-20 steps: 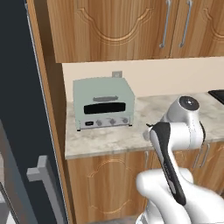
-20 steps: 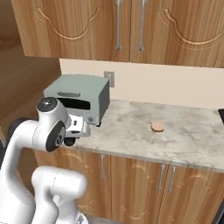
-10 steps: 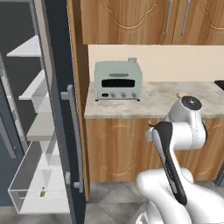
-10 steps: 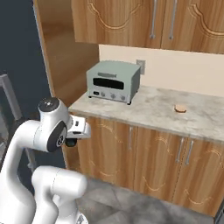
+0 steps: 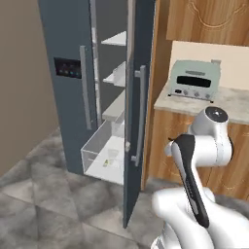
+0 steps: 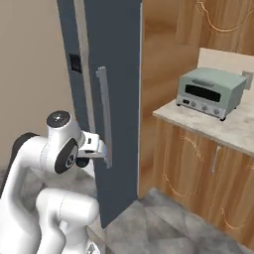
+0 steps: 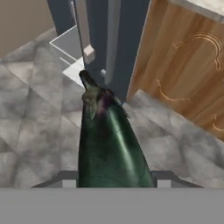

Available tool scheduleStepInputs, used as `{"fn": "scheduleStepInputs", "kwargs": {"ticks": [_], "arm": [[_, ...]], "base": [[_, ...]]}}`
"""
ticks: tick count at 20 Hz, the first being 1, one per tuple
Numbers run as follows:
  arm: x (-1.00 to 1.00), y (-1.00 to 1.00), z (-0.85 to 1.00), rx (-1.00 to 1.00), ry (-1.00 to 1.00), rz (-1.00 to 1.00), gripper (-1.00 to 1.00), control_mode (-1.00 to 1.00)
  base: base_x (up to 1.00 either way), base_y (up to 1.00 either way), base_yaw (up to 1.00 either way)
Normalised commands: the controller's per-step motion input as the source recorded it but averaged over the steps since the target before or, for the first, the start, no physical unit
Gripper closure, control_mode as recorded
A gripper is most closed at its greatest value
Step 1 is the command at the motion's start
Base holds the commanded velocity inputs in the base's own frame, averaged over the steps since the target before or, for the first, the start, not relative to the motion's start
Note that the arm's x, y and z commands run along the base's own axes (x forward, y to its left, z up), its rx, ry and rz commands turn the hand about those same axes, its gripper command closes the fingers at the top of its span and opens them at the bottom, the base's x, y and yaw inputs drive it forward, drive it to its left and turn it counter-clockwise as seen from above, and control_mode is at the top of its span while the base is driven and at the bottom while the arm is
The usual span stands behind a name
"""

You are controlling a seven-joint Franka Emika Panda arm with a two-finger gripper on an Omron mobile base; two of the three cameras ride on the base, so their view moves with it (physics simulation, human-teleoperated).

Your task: Place the eggplant and lemon wedge inside the fridge drawer. Close the drawer after placing the vegetables.

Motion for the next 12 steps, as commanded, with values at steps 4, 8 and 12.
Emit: {"fn": "scheduleStepInputs", "kwargs": {"ticks": [4, 8, 12], "arm": [[0.0, 0.0, 0.0, 0.0, 0.0, 0.0, 1.0, 1.0], [0.0, 0.0, 0.0, 0.0, 0.0, 0.0, 1.0, 1.0], [0.0, 0.0, 0.0, 0.0, 0.0, 0.0, 1.0, 1.0]], "base": [[-0.23, 0.95, 0.56], [0.1, 1.0, 0.36], [0.48, 1.0, 0.04]]}}
